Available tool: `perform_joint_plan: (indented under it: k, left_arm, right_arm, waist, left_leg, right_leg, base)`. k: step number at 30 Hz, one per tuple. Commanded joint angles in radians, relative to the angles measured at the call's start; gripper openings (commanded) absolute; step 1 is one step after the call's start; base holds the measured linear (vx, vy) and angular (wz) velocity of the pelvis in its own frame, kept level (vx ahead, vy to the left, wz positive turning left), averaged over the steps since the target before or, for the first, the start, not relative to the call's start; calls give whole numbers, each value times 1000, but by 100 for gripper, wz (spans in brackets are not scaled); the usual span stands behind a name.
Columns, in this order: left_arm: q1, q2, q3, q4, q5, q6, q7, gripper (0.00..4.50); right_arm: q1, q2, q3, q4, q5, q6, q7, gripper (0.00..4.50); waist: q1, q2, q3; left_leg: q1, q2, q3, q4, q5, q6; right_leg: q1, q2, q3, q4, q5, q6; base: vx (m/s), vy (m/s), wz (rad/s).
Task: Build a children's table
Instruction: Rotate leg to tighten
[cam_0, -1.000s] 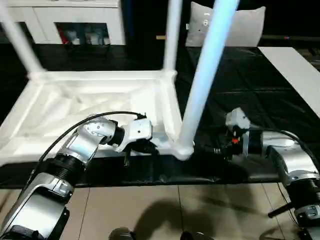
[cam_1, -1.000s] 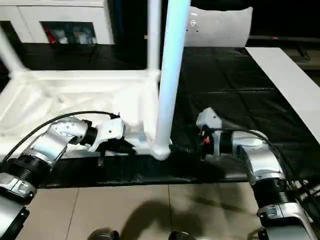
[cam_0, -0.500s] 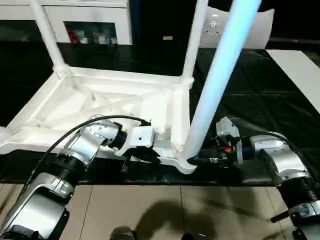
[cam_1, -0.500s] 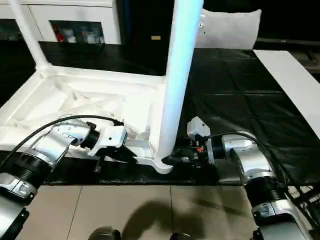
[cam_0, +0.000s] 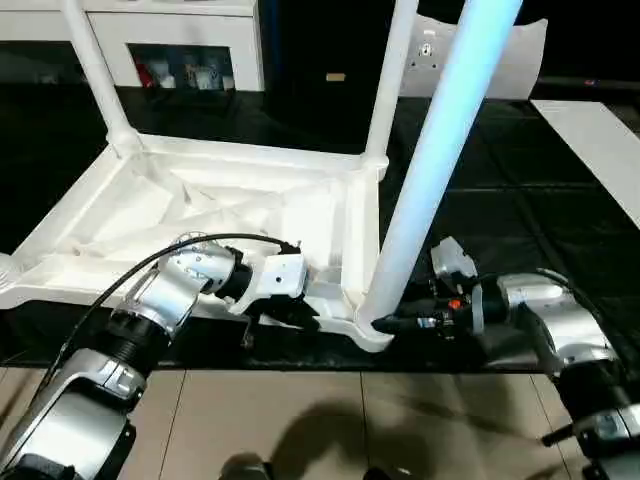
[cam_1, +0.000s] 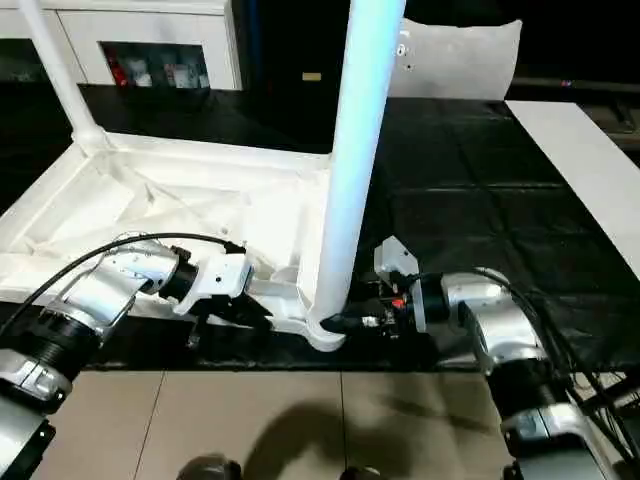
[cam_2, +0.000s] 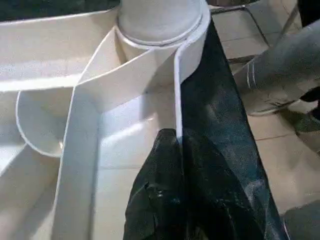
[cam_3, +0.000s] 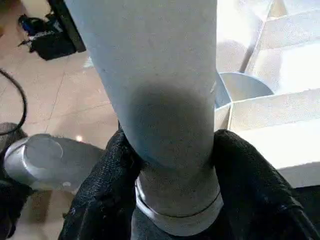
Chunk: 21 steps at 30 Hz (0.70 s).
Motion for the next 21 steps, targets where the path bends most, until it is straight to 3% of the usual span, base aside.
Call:
perform_joint_plan:
  k: [1, 3, 4, 7, 9, 10, 11, 12, 13, 14, 15, 16, 17, 18, 19, 20, 21]
  left_arm:
    - [-3, -45, 4, 1, 8, 60, 88, 0]
    - [-11, -65, 20, 5, 8, 95, 134, 0]
    - [-16, -80, 28, 8, 10, 113, 166, 0]
    - [-31, -129, 46, 13, 21, 163, 253, 0]
    - [-44, -164, 56, 22, 25, 192, 308, 0]
    - [-64, -202, 66, 42, 36, 218, 377, 0]
    - [-66, -204, 66, 43, 37, 220, 381, 0]
    - [-73, -218, 69, 49, 42, 230, 406, 0]
    - [-75, -221, 70, 51, 44, 232, 414, 0]
    - [-96, -259, 81, 69, 52, 255, 480, 0]
    - [-108, -280, 87, 81, 56, 261, 518, 0]
    - [-124, -306, 95, 97, 68, 262, 565, 0]
    - [-127, -311, 97, 101, 74, 261, 575, 0]
    - [-130, -315, 96, 104, 79, 257, 584, 0]
    - [-133, -317, 94, 108, 90, 249, 598, 0]
    - [-133, -316, 92, 110, 96, 243, 603, 0]
    - [-132, -305, 82, 114, 108, 218, 599, 0]
  right_arm:
    - [17, 50, 27, -50, 22, 52, -57, 194]
    - [20, 78, 28, -49, -5, 63, -133, 194]
    - [16, 100, 22, -40, -20, 72, -189, 194]
    - [-16, 183, -32, 6, -55, 138, -407, 194]
    - [-40, 226, -59, 43, -68, 153, -517, 194]
    - [-55, 269, -77, 67, -86, 158, -630, 194]
    - [-56, 271, -78, 68, -88, 158, -637, 194]
    - [-58, 289, -83, 70, -96, 161, -687, 194]
    - [-60, 294, -85, 72, -99, 160, -702, 193]
    - [-80, 341, -109, 105, -120, 150, -838, 193]
    - [-96, 366, -124, 130, -132, 146, -915, 192]
    - [-121, 406, -149, 168, -135, 134, -991, 192]
    - [-128, 417, -157, 176, -132, 128, -1001, 192]
    - [-132, 424, -161, 181, -131, 119, -1008, 192]
    - [-135, 433, -165, 184, -134, 95, -1016, 226]
    - [-134, 432, -162, 183, -141, 82, -1018, 247]
    - [-128, 425, -158, 173, -152, 63, -1017, 261]
  waist:
    - [-7, -2, -77]
    - [-14, -5, -68]
    - [-20, -6, -67]
    - [-41, -5, -64]
    - [-61, 2, -68]
    - [-84, 12, -65]
    - [-92, 18, -63]
    - [-107, 23, -62]
    - [-110, 27, -61]
    - [-117, 30, -56]
    - [-117, 36, -52]
    - [-118, 27, -49]
    - [-118, 19, -46]
    - [-120, 8, -47]
    - [-127, -6, -36]
    - [-145, 6, -44]
    - [-137, 38, -52]
  left_leg:
    - [6, 36, 4, -73, -212, 48]
    - [13, 28, 1, -75, -274, 25]
    - [24, 18, -2, -69, -309, 11]
    - [22, 17, -10, -72, -326, -5]
    - [21, 22, -17, -75, -358, -1]
    - [22, 31, -23, -80, -417, -1]
    - [29, 35, -25, -81, -453, 0]
    - [34, 47, -31, -87, -524, 1]
    - [32, 54, -36, -94, -560, 1]
    - [23, 71, -43, -114, -631, -3]
    - [24, 78, -43, -125, -675, -7]
    - [23, 78, -38, -144, -739, -29]
    - [33, 64, -32, -134, -729, -29]
    - [61, 36, -23, -98, -676, -26]
    - [115, -21, 3, 0, -513, -7]
    - [70, -11, 3, 4, -438, 24]
    - [51, 27, -16, -30, -480, 24]
  right_leg:
    - [58, -66, 57, -83, -404, -161]
    - [57, -68, 48, -101, -553, -107]
    - [53, -70, 36, -123, -673, -48]
    - [51, -65, 21, -131, -683, -23]
    - [62, -67, 9, -137, -657, -12]
    - [62, -63, -6, -143, -629, -20]
    - [61, -62, -14, -149, -619, -21]
    - [71, -62, -28, -150, -582, -20]
    - [78, -61, -31, -145, -559, -20]
    - [89, -59, -23, -119, -496, -28]
    - [88, -56, -17, -103, -474, -41]
    - [91, -49, 2, -71, -474, -48]
    - [76, -52, 3, -90, -546, -37]
    - [49, -64, -5, -139, -659, -15]
    - [-11, -81, -74, -244, -884, 48]
    - [47, -70, -137, -258, -859, 135]
    - [97, -67, -141, -216, -755, 134]
  base:
    - [0, 0, 0]
    - [0, 0, 0]
    - [0, 0, 0]
    - [0, 0, 0]
    - [0, 0, 0]
    - [0, 0, 0]
    - [0, 0, 0]
    - [0, 0, 0]
    - [0, 0, 0]
    - [0, 0, 0]
    - [0, 0, 0]
    - [-52, -2, 1]
    - [0, 0, 0]
    - [0, 0, 0]
    - [0, 0, 0]
    - [83, 25, -22]
    - [83, 25, -22]
